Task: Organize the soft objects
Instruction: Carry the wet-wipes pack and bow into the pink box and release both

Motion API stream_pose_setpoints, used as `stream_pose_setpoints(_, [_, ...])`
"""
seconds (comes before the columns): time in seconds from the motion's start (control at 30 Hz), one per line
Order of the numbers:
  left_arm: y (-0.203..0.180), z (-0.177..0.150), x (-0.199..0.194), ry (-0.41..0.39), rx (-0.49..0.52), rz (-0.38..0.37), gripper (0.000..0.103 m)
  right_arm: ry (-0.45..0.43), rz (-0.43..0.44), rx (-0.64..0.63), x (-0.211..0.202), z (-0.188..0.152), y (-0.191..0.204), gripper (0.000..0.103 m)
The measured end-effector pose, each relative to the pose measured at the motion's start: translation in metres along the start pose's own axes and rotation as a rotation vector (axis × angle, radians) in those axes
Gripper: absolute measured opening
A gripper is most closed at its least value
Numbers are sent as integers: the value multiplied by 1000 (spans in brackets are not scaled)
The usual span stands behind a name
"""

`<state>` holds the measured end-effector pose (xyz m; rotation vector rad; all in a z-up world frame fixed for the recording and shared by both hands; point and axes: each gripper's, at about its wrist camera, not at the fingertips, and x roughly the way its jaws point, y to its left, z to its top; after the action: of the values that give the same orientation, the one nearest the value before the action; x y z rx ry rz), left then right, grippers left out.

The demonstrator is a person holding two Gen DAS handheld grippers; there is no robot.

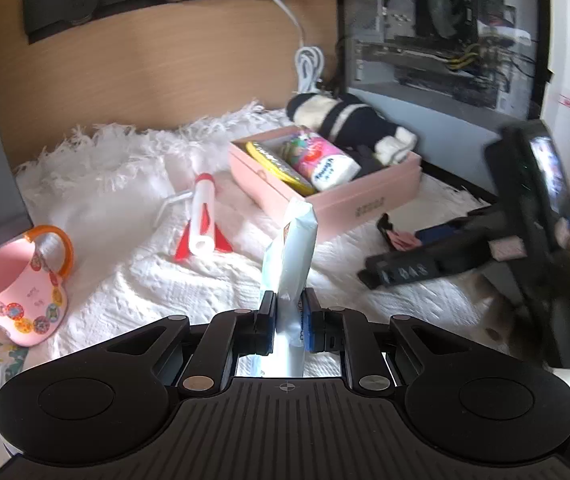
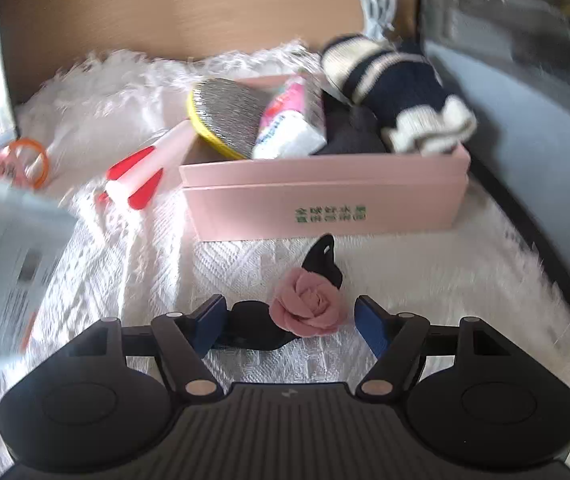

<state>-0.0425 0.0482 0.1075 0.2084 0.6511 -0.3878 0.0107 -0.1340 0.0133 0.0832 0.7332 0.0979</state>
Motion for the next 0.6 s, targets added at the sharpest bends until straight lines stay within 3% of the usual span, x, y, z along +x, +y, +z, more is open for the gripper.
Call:
stream_pose_setpoints(0.03, [-3, -1, -1, 2, 4, -2, 16, 1, 9, 22, 2, 1, -2, 69])
stream_pose_setpoints(0.1, [-7, -4, -2, 12, 8, -7, 16, 4, 26, 38, 1, 3, -4, 50])
stream_pose_setpoints(0.2, [-12, -6, 0, 28, 20, -15, 16, -32, 34, -2, -14, 4, -1, 41])
stream_pose_setpoints(0.43, [-25, 6, -2, -10, 58, -75, 16, -89, 14, -140, -69, 6, -11, 37])
stream_pose_setpoints(0.6, [-32, 50, 2, -91, 59, -147, 16, -148, -15, -206, -110, 6, -29, 37])
